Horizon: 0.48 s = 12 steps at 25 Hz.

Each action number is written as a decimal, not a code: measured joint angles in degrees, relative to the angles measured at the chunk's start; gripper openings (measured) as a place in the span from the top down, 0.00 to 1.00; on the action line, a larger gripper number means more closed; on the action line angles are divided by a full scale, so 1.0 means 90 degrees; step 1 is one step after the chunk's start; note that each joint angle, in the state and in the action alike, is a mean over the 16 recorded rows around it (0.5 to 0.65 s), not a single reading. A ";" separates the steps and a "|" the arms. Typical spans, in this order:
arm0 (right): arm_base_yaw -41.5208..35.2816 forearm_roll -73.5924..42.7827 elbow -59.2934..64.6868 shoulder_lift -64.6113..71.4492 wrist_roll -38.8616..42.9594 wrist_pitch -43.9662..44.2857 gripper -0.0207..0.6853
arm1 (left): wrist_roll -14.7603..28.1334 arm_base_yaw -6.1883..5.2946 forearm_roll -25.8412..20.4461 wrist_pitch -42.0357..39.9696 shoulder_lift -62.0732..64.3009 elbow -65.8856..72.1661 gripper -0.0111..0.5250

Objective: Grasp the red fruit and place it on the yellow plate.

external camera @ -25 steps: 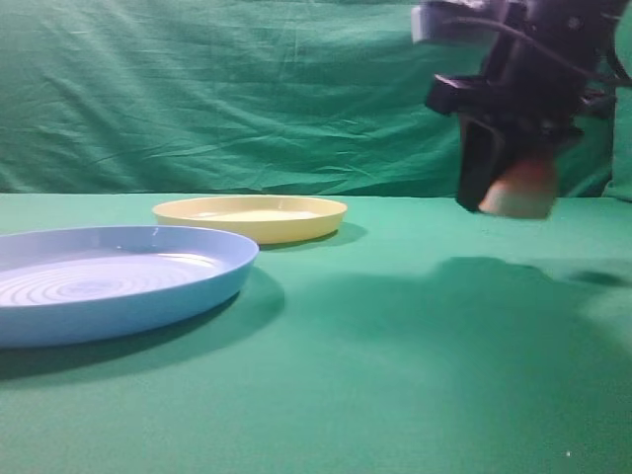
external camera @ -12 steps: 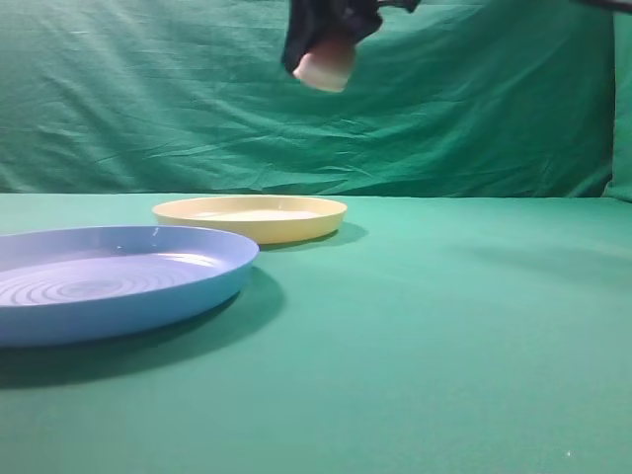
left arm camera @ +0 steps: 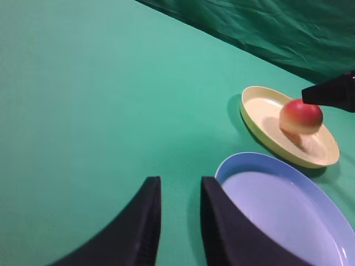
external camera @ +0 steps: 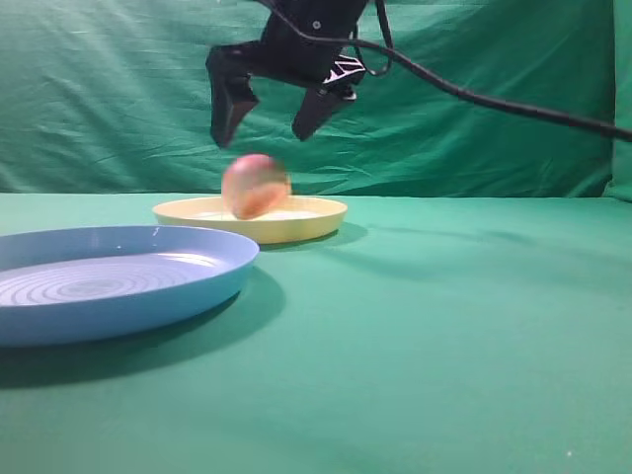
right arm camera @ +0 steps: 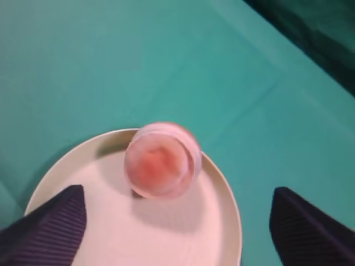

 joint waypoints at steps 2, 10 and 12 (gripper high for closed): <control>0.0000 -0.0081 -0.0173 -0.0231 0.0059 0.0412 0.45 | 0.0000 0.0000 0.0000 0.0000 0.0000 0.0000 0.69; 0.0000 -0.0378 -0.0355 -0.1452 0.0473 0.1861 0.87 | 0.0000 0.0000 0.0000 0.0000 0.0000 0.0000 0.69; 0.0000 -0.0454 -0.0168 -0.1819 0.0593 0.2052 0.93 | 0.0000 0.0000 0.0000 0.0000 0.0000 0.0000 0.69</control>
